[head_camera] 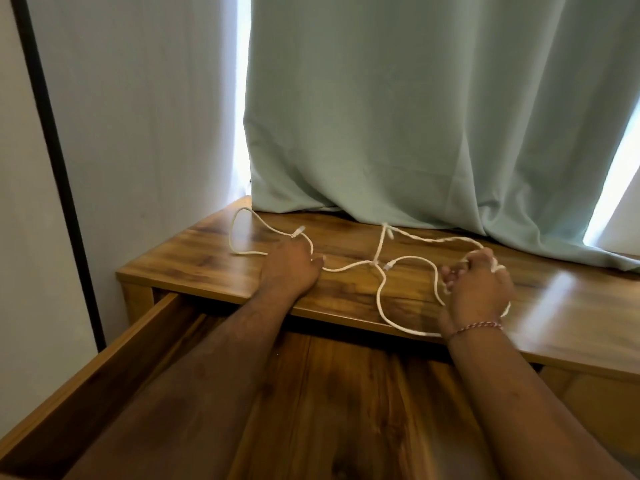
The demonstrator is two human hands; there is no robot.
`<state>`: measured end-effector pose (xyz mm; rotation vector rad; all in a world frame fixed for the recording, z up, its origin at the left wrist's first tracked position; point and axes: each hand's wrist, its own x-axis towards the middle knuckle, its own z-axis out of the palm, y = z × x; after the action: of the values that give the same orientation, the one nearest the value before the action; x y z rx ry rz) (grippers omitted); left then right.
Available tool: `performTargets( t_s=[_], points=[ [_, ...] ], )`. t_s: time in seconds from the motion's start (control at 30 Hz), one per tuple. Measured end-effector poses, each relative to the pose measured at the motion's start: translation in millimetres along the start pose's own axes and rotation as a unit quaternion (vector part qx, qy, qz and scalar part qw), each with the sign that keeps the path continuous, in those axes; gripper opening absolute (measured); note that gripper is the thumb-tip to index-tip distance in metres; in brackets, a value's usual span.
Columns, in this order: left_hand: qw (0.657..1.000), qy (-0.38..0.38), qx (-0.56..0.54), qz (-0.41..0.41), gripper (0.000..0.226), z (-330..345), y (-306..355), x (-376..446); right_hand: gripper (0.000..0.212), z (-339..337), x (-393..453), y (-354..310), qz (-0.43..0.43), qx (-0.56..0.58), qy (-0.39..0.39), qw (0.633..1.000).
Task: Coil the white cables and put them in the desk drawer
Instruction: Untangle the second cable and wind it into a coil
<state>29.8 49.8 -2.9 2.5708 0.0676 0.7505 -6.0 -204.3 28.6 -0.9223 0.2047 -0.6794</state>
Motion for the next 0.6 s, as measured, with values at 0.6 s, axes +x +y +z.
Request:
performTargets(
  t_s=[0.6],
  points=[
    [0.937, 0.063, -0.08, 0.335, 0.041, -27.3, 44.4, -19.5, 0.031, 15.9, -54.9, -2.5, -0.029, -0.162, -0.419, 0.893]
  ],
)
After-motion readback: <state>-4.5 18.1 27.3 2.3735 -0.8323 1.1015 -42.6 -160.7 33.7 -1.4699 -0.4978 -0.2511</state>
